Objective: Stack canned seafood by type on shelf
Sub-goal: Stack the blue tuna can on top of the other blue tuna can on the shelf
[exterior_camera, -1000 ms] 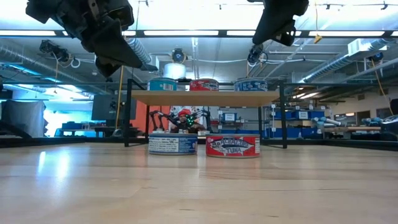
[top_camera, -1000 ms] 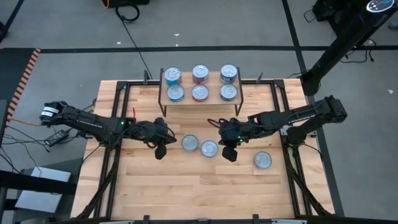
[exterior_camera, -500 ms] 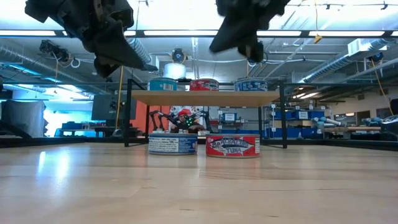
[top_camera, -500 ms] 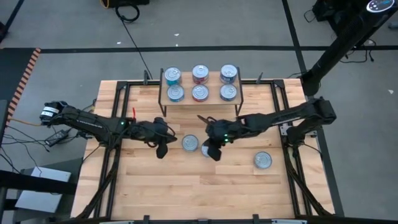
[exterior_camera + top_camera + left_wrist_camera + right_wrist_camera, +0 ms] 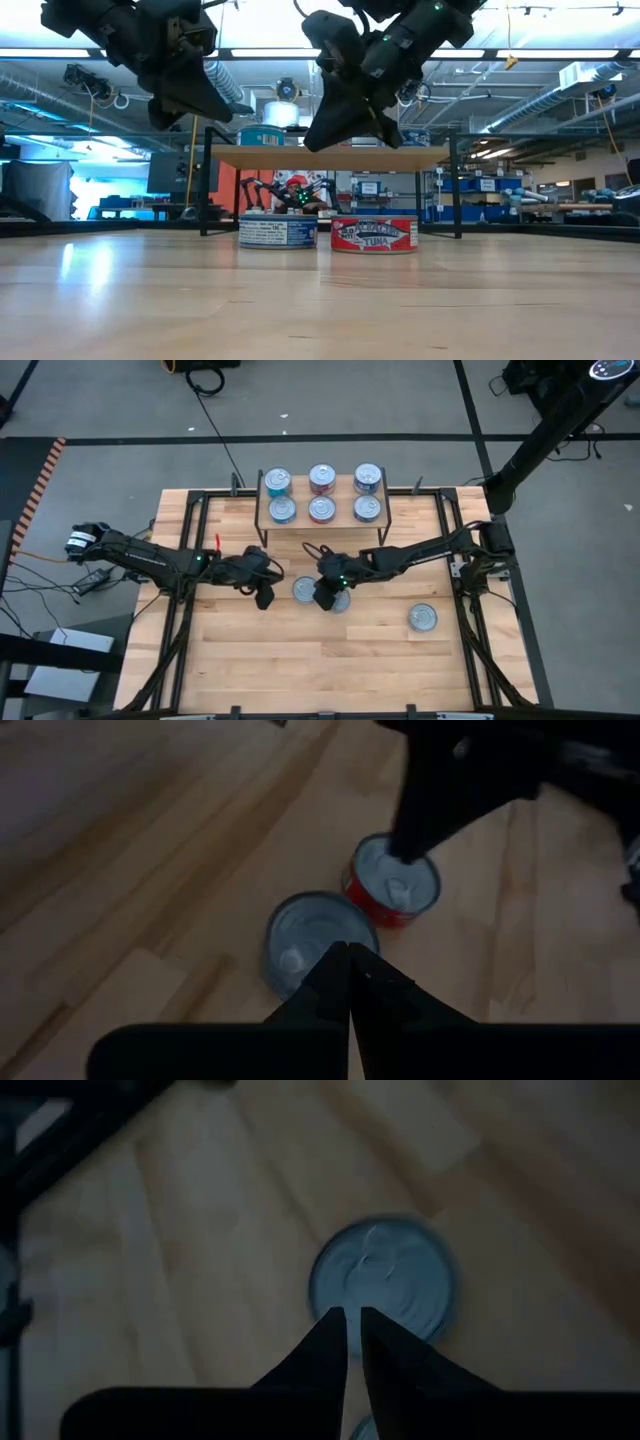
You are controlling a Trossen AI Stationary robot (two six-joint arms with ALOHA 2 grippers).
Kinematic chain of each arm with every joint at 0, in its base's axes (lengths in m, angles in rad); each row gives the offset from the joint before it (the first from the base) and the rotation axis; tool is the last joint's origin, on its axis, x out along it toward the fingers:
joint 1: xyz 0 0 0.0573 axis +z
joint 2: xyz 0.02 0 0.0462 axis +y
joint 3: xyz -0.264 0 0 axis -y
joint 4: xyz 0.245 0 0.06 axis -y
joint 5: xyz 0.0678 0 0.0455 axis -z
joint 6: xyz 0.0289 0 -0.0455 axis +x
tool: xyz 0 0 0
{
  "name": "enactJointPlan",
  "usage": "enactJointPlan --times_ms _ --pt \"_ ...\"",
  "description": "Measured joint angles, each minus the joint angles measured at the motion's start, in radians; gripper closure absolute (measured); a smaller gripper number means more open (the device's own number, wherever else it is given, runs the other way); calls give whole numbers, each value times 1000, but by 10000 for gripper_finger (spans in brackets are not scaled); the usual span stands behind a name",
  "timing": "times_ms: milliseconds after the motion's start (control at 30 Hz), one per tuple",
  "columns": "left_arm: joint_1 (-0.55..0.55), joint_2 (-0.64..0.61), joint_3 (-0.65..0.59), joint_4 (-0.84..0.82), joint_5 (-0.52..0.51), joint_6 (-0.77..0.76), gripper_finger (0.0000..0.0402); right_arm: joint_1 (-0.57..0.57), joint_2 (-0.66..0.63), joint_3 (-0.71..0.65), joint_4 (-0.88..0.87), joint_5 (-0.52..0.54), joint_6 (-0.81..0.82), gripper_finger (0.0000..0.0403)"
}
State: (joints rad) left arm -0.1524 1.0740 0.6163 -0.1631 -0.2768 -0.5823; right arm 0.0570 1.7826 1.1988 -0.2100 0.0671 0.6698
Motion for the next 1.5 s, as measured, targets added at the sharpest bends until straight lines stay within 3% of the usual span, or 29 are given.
enactJointPlan --times_ms 167,833,1400,1500 --pt "0 0 0 51 0 1 391 -11 -1 0 16 60 4 359" --pt "0 0 0 258 0 1 391 -34 -1 0 52 44 3 359" --pt "0 -1 0 295 0 2 391 -55 -1 0 16 26 -64 352" --pt "0 -1 0 325 -56 4 391 -68 -1 0 -1 26 -56 343"
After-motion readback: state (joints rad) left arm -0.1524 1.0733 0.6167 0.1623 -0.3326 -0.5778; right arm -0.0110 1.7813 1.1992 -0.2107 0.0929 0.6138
